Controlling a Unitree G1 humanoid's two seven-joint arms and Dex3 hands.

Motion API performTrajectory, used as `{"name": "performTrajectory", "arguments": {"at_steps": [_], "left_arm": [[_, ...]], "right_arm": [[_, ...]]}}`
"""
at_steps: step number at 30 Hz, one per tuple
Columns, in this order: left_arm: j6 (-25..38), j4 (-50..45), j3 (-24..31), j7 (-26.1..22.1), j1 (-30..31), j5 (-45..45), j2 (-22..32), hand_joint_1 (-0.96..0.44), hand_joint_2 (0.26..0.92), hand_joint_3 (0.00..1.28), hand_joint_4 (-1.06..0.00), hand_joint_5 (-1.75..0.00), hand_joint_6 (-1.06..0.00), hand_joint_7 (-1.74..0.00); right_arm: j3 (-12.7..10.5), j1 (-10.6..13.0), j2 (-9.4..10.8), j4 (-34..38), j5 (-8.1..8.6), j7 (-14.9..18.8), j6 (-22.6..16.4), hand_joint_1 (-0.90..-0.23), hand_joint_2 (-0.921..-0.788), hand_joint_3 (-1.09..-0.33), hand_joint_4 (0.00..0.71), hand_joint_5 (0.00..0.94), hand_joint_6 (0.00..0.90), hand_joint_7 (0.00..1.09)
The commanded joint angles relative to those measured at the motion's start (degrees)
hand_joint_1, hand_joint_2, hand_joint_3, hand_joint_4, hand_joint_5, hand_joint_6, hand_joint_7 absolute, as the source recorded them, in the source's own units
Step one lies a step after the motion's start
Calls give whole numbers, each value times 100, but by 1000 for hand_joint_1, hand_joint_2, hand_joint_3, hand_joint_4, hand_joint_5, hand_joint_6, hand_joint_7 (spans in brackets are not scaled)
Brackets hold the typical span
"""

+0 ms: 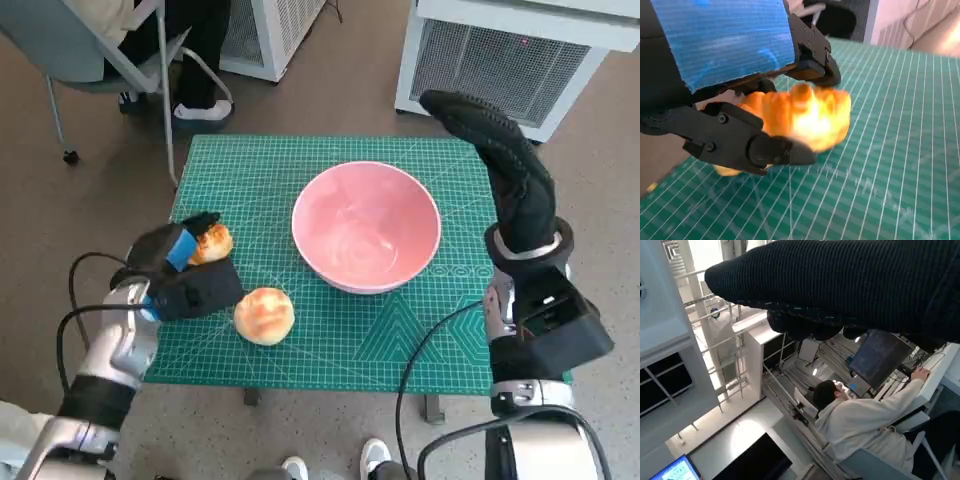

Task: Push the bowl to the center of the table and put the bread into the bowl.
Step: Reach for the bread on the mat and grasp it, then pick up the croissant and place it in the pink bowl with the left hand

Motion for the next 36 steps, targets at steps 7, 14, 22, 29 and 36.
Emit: {"name": "performTrajectory", "arguments": {"at_steps": [7, 14, 22, 29, 36], "left_arm": [[-339, -77, 307, 116, -109, -377, 82, 1, 921, 117, -663, -1297, -561, -1121], [-321, -1030, 614, -35, -108, -552, 222, 1, 920, 102, -698, -1191, -546, -1205], [-470, -2178, 970, 181, -348, -599, 147, 1, 920, 92, -713, -1146, -547, -1233], [-623, -2584, 922, 414, -755, -524, -125, 0, 920, 82, -724, -1128, -560, -1226], [-1017, -2643, 527, 484, -1288, -339, -485, -1, 920, 69, -750, -1084, -563, -1240]], "right_arm": [[35, 153, -24, 46, 113, 161, 57, -580, -921, -772, 289, 0, 192, 298], [15, 163, -31, 37, 153, 213, 57, -580, -921, -772, 288, 0, 186, 310], [-2, 161, -32, 9, 171, 220, 73, -580, -921, -770, 285, 0, 179, 324], [-5, 169, -21, -19, 184, 214, 84, -579, -921, -769, 282, 0, 174, 334], [-10, 199, -19, -84, 174, 191, 80, -578, -921, -769, 279, 0, 169, 343]]}}
